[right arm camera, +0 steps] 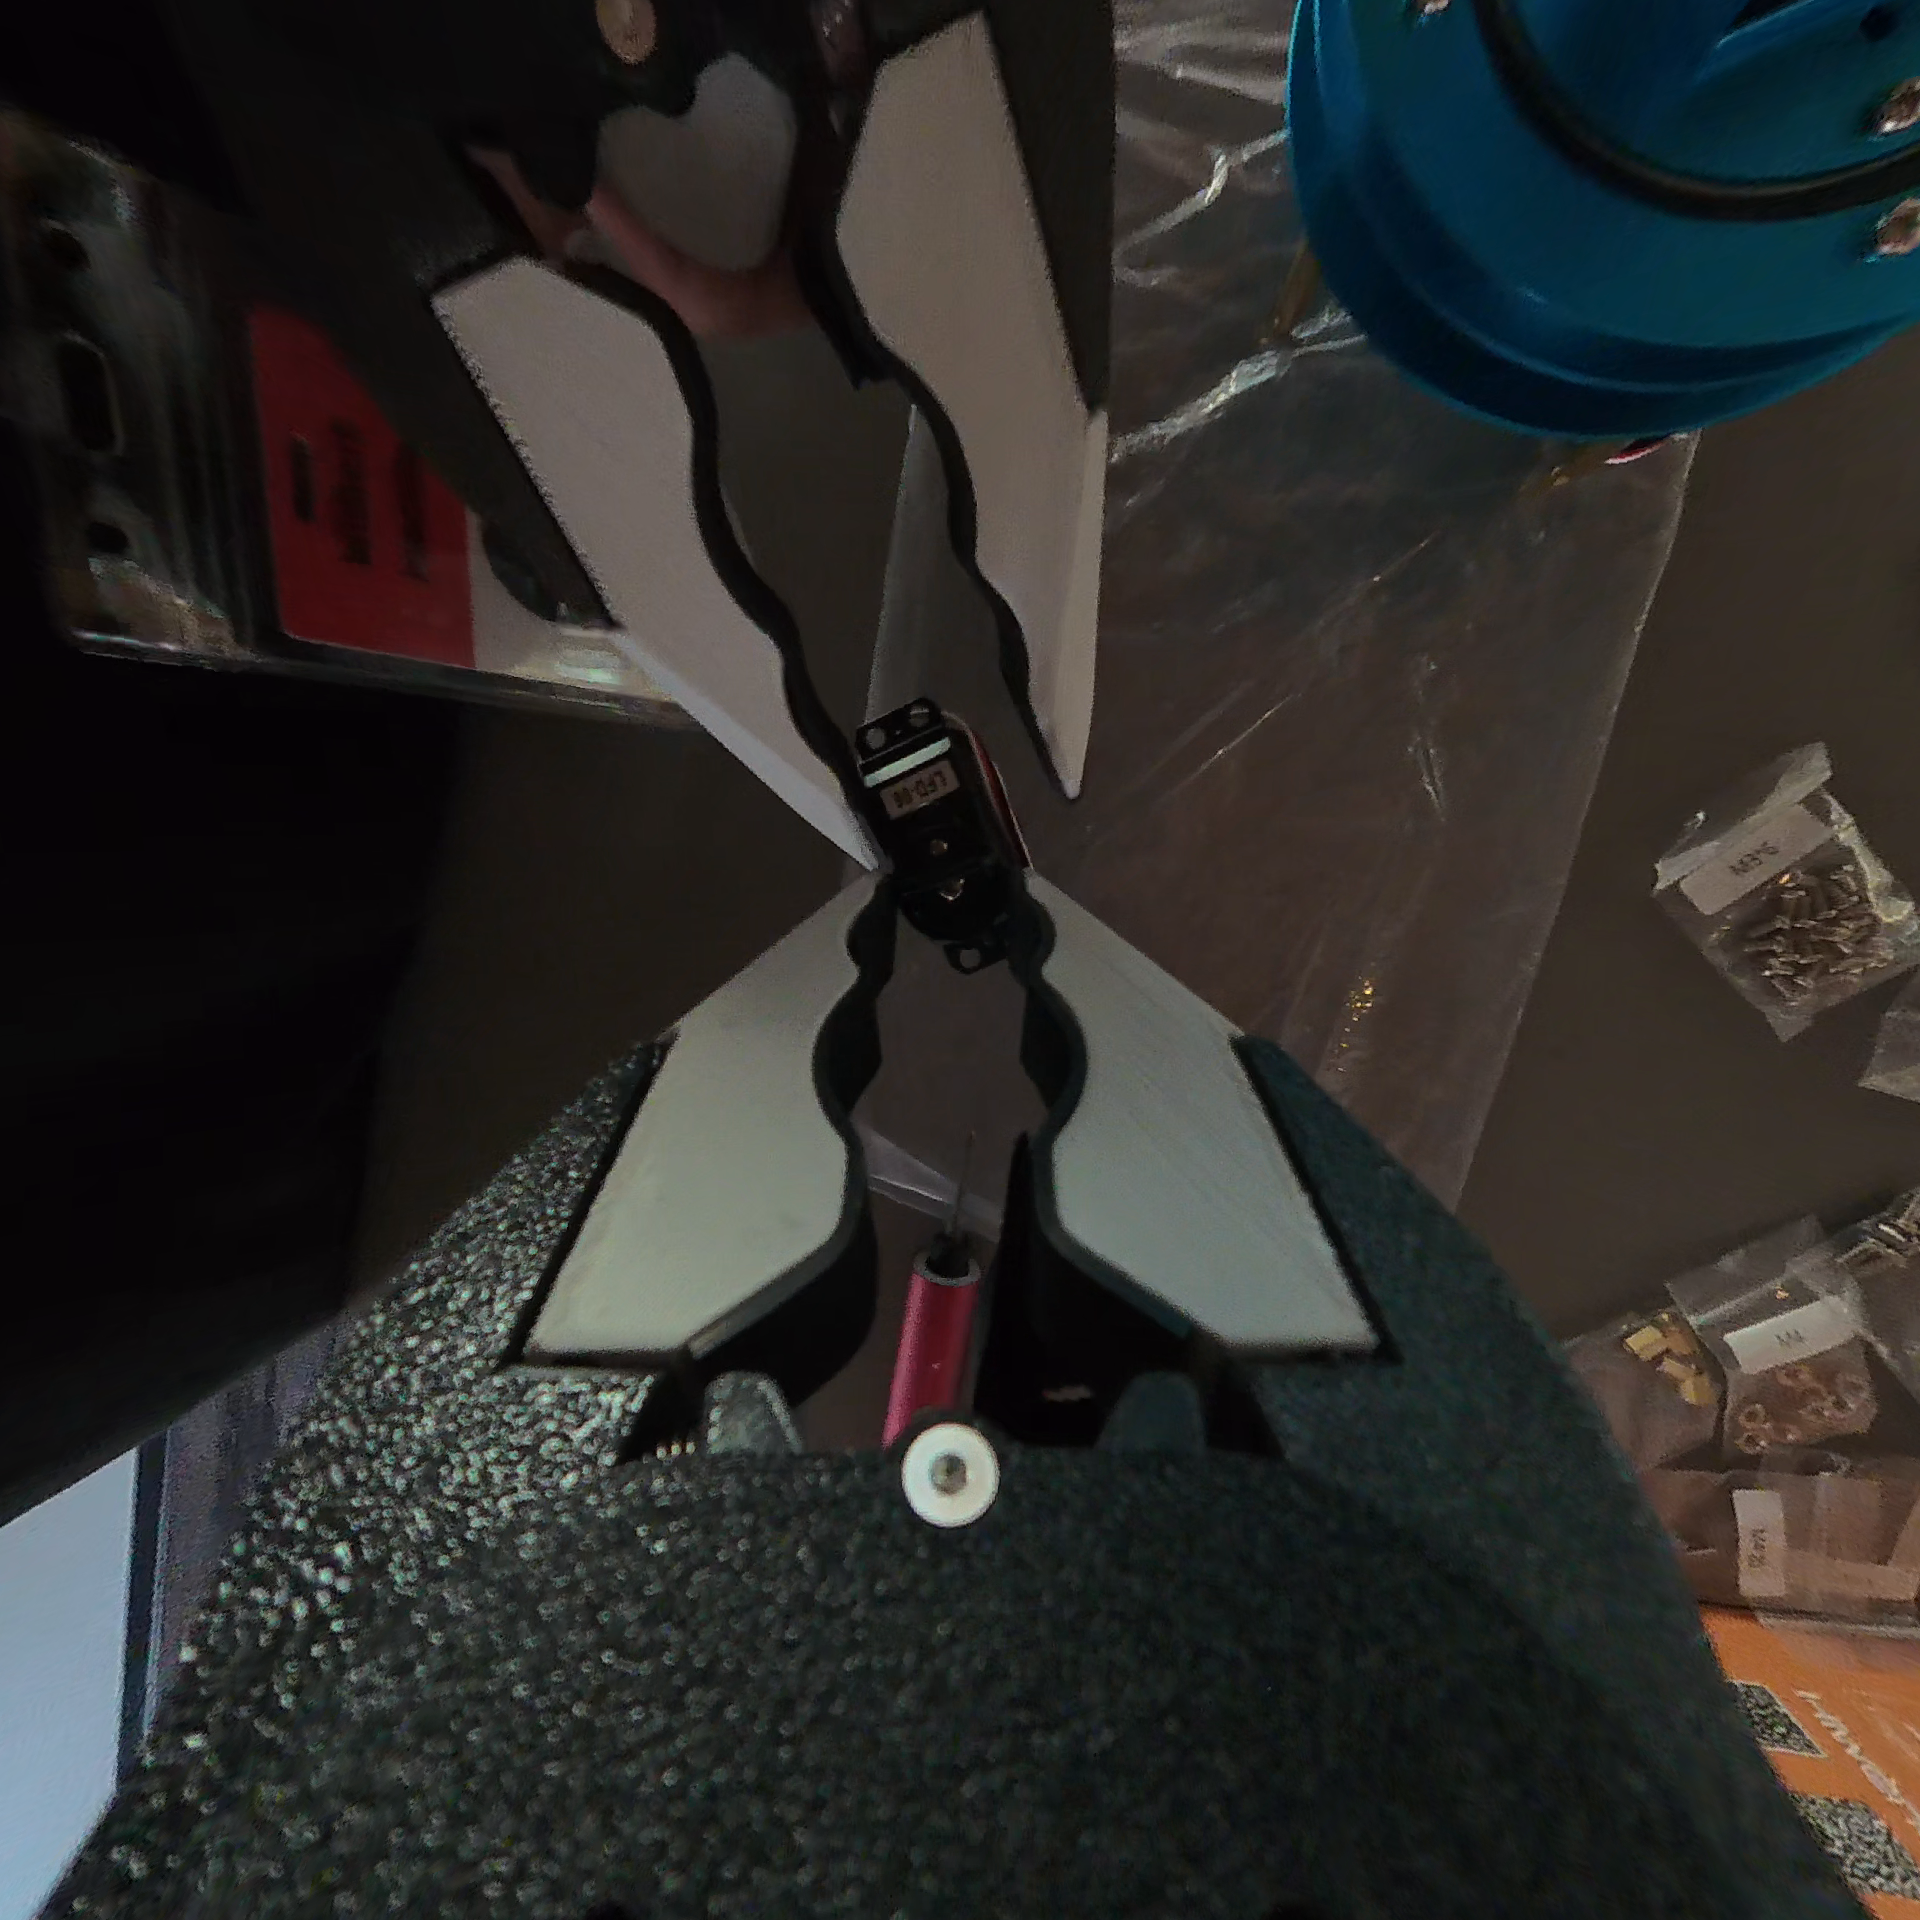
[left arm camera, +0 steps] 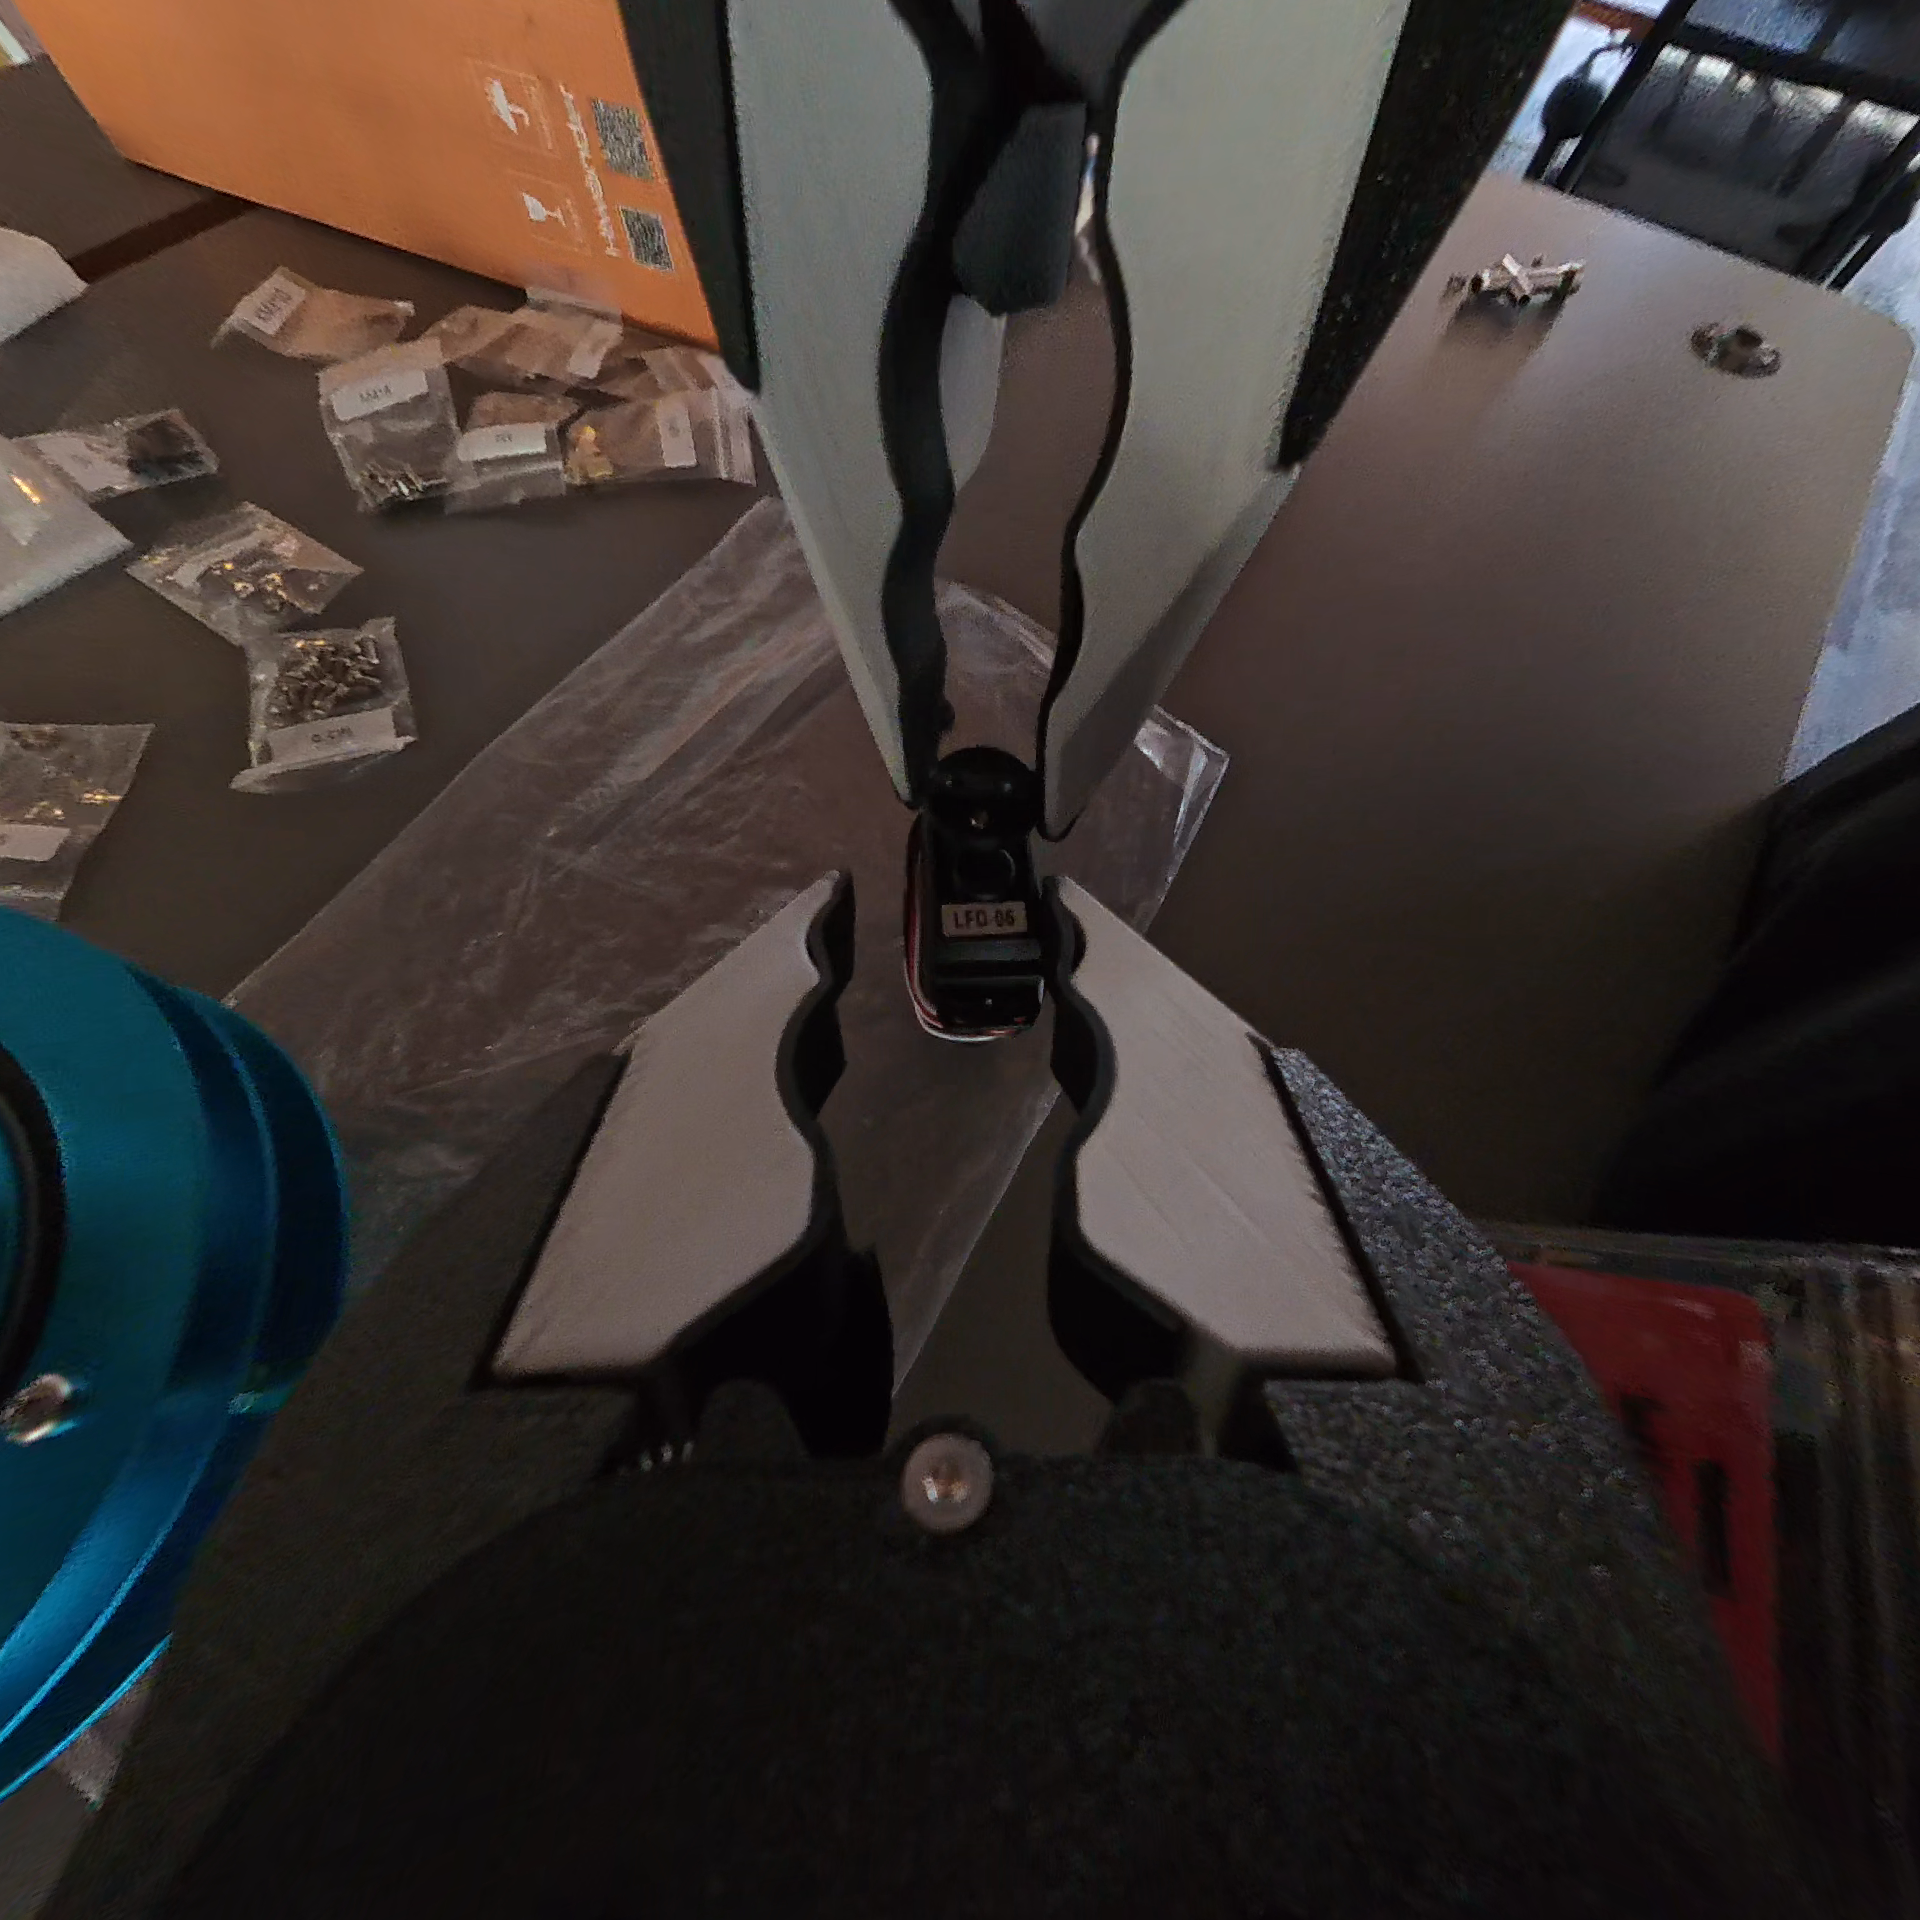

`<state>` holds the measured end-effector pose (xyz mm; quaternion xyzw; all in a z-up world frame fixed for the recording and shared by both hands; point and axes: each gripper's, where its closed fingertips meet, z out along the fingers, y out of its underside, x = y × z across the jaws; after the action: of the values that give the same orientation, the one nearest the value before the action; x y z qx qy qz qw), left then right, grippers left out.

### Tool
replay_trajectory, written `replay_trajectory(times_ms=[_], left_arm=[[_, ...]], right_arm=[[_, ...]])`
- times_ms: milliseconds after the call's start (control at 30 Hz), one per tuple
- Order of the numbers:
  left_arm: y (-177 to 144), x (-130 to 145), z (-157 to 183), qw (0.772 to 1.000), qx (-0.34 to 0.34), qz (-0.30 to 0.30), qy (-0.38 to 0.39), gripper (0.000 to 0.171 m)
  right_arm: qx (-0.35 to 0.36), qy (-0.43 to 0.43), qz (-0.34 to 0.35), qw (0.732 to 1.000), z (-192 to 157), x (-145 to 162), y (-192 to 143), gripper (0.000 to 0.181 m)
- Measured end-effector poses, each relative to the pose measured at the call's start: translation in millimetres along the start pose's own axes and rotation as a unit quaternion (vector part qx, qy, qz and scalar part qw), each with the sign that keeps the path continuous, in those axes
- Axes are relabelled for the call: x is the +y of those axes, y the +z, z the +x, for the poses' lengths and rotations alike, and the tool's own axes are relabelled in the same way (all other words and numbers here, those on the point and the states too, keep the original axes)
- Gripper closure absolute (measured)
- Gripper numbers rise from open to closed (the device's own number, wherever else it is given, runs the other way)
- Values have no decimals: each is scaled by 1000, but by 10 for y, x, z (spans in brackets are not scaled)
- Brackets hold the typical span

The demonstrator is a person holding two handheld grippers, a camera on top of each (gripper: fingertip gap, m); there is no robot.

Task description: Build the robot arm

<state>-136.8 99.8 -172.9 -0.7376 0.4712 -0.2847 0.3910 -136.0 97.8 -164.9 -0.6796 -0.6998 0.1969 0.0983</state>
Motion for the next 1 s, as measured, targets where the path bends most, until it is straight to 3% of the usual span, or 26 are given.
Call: replay_trajectory(times_ms=[200,533,667,767,900,1000], left_arm=[[103,143,70,999,-4,-32,21,148],[173,235,72,998,-27,-53,7,151],[183,231,62,997,-49,-61,-5,150],[166,232,42,994,-79,-75,-3,144],[138,215,62,991,-106,-78,-25,134],[91,115,85,988,-133,-65,-37,130]], right_arm=[[11,3,-10,1000,-4,95,140,159],[19,62,79,995,12,73,138,156],[48,135,167,975,37,144,-107,145],[86,209,210,951,17,568,-352,140],[131,285,177,933,-95,1462,-375,132],[135,287,149,936,-209,1817,-268,131]])
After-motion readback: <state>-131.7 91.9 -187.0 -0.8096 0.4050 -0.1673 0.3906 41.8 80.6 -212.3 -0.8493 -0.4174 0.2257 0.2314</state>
